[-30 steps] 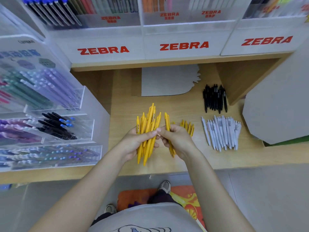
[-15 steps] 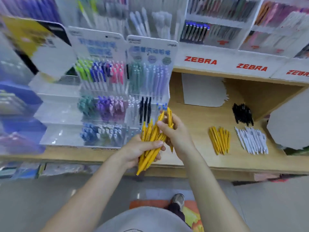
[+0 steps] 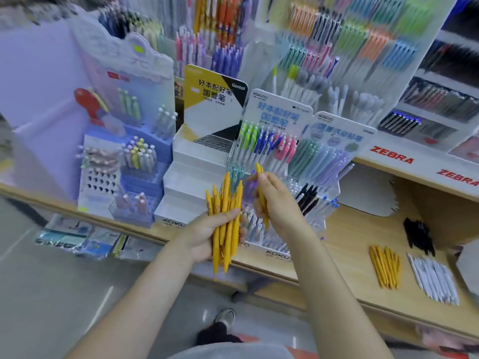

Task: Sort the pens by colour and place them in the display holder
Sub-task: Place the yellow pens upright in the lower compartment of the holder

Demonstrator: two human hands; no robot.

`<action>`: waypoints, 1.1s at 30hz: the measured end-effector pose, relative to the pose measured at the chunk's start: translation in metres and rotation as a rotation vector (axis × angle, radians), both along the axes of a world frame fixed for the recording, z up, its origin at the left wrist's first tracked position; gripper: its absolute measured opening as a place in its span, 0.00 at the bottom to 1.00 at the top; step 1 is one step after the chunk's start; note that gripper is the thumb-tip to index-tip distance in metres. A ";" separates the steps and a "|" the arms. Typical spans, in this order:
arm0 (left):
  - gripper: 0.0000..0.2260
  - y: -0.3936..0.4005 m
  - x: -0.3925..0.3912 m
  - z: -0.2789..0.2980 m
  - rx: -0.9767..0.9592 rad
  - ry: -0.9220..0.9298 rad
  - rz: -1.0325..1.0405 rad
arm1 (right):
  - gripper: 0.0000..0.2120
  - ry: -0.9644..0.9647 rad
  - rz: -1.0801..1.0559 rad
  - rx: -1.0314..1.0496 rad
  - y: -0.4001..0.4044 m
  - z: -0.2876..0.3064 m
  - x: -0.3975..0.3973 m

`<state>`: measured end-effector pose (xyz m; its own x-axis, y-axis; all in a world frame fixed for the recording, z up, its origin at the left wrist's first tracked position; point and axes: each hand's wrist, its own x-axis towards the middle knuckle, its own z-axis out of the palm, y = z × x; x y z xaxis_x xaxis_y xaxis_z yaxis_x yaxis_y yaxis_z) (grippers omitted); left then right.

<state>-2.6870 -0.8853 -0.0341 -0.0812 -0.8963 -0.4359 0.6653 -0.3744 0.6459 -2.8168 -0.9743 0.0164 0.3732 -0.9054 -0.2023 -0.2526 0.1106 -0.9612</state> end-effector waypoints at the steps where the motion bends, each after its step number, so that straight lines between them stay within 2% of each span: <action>1: 0.12 -0.005 0.007 0.001 0.019 0.027 0.044 | 0.15 -0.002 0.010 -0.002 -0.005 -0.002 0.002; 5: 0.15 -0.026 0.028 0.003 0.019 0.008 0.158 | 0.12 -0.039 0.031 -0.014 -0.025 -0.008 0.011; 8: 0.06 -0.048 0.042 0.012 0.000 -0.081 0.211 | 0.09 -0.074 0.046 -0.087 -0.049 -0.008 0.017; 14: 0.15 -0.104 0.067 0.023 -0.056 -0.443 0.174 | 0.04 -0.224 0.111 -0.032 -0.101 -0.015 0.040; 19: 0.08 -0.121 0.074 0.013 -0.035 -0.648 0.159 | 0.09 -0.278 0.139 0.086 -0.117 -0.021 0.053; 24: 0.16 -0.124 0.089 0.010 -0.013 -0.632 0.099 | 0.07 -0.276 0.133 0.127 -0.116 -0.027 0.071; 28: 0.11 -0.122 0.117 0.008 -0.003 -0.634 0.038 | 0.08 -0.244 0.067 0.084 -0.113 -0.031 0.090; 33: 0.03 -0.108 0.173 -0.013 0.070 -0.532 0.166 | 0.04 -0.234 -0.104 -0.017 -0.098 -0.047 0.117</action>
<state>-2.5135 -0.9936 -0.0476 0.3061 -0.8457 -0.4372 0.3084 -0.3464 0.8859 -2.6996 -1.0720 -0.0305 0.3132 -0.9438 -0.1060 -0.0116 0.1079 -0.9941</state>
